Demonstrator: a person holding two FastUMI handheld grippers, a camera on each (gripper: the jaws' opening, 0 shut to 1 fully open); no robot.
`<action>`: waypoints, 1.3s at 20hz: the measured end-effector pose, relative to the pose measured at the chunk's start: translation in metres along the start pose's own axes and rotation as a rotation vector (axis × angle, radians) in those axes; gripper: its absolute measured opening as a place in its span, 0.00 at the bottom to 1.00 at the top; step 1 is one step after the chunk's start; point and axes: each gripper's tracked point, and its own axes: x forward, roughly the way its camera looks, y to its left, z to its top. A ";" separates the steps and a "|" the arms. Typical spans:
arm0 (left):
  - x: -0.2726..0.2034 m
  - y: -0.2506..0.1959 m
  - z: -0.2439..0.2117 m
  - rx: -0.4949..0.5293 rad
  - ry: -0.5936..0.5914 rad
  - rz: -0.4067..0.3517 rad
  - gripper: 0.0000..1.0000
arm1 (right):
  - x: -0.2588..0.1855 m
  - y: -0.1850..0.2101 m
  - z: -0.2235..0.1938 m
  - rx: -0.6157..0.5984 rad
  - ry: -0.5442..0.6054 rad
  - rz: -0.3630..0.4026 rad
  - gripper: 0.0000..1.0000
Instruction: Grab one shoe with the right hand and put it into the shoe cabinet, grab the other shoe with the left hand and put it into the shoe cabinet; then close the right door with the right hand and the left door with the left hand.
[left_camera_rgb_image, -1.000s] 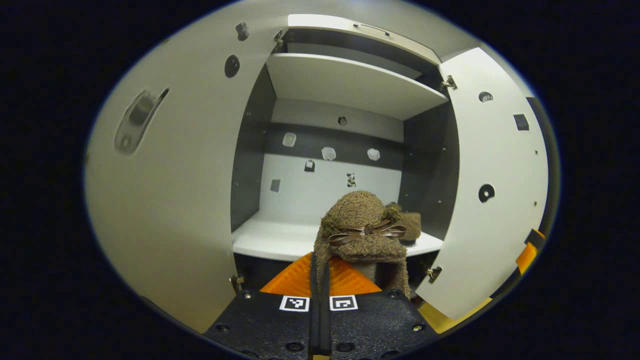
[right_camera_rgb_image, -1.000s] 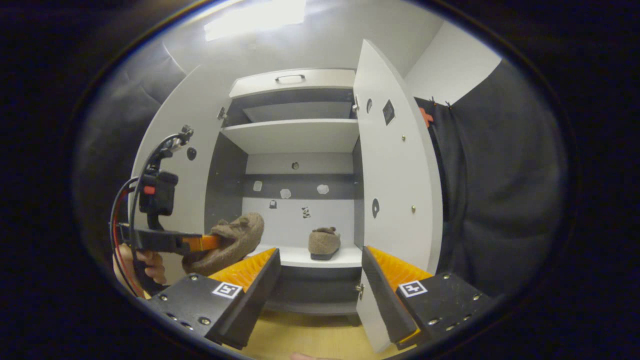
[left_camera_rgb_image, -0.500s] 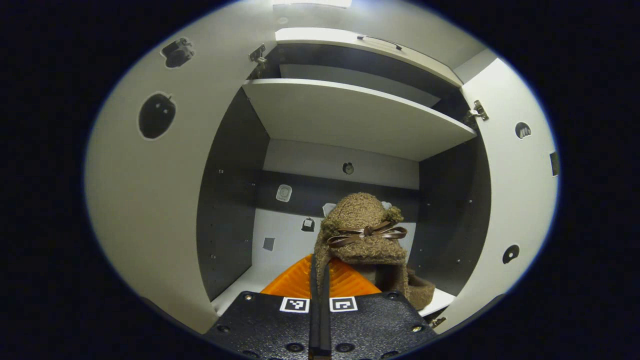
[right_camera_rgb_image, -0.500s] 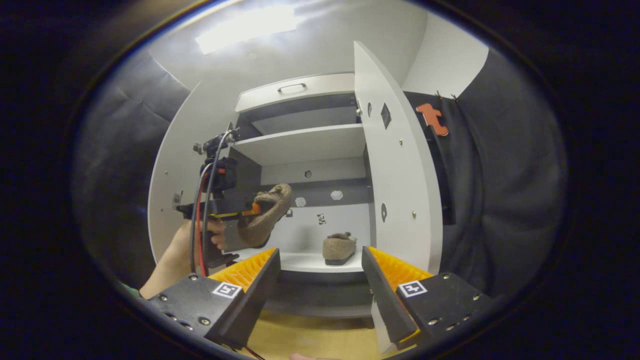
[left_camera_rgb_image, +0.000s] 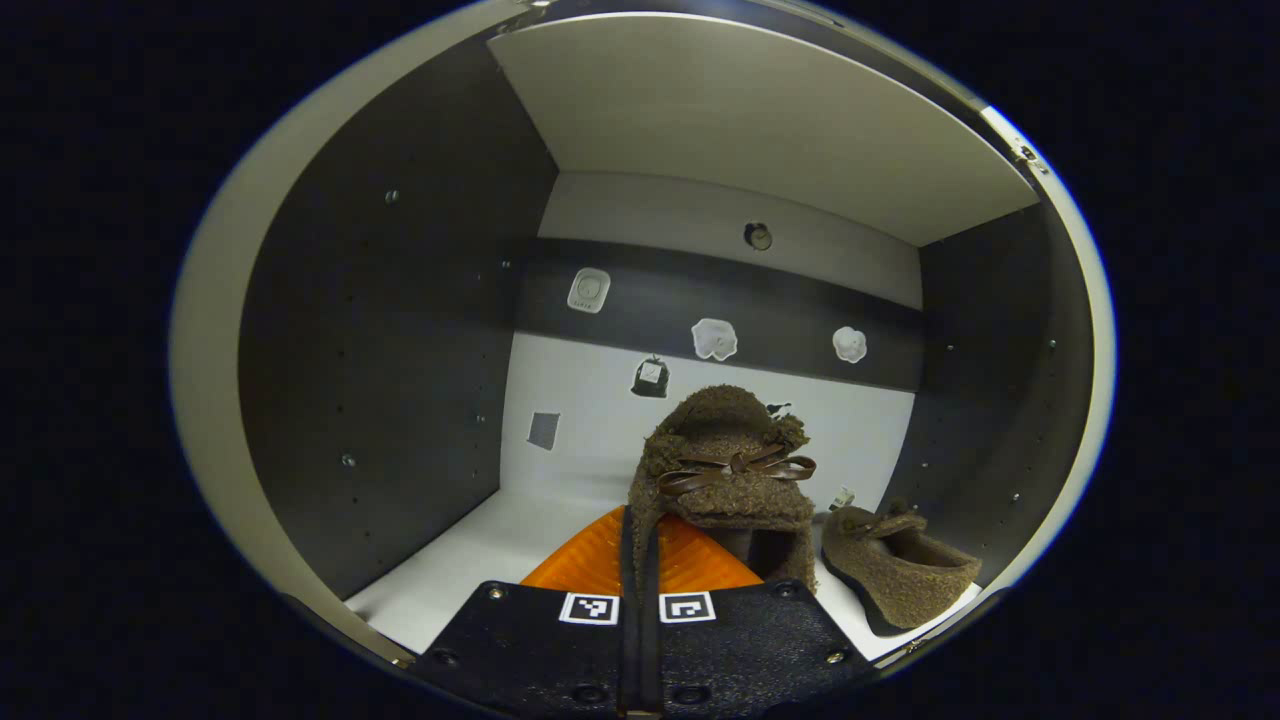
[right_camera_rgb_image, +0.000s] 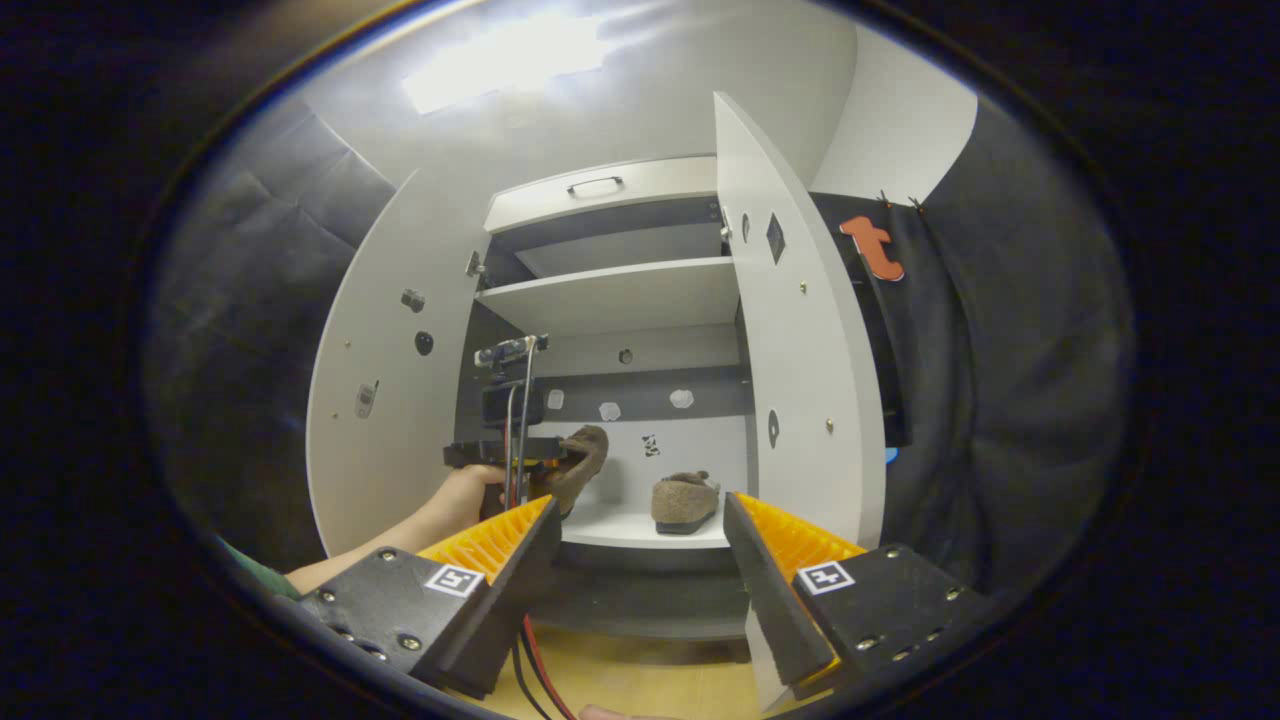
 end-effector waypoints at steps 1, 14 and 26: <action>0.004 0.003 -0.005 -0.008 0.012 0.007 0.00 | -0.001 0.002 -0.003 -0.006 0.006 0.002 0.98; 0.008 0.009 -0.018 0.118 0.097 0.022 0.53 | -0.021 0.014 -0.009 -0.092 0.010 -0.008 0.98; -0.122 0.001 0.017 0.133 0.011 -0.079 0.97 | -0.076 0.006 0.002 -0.039 -0.003 -0.104 0.98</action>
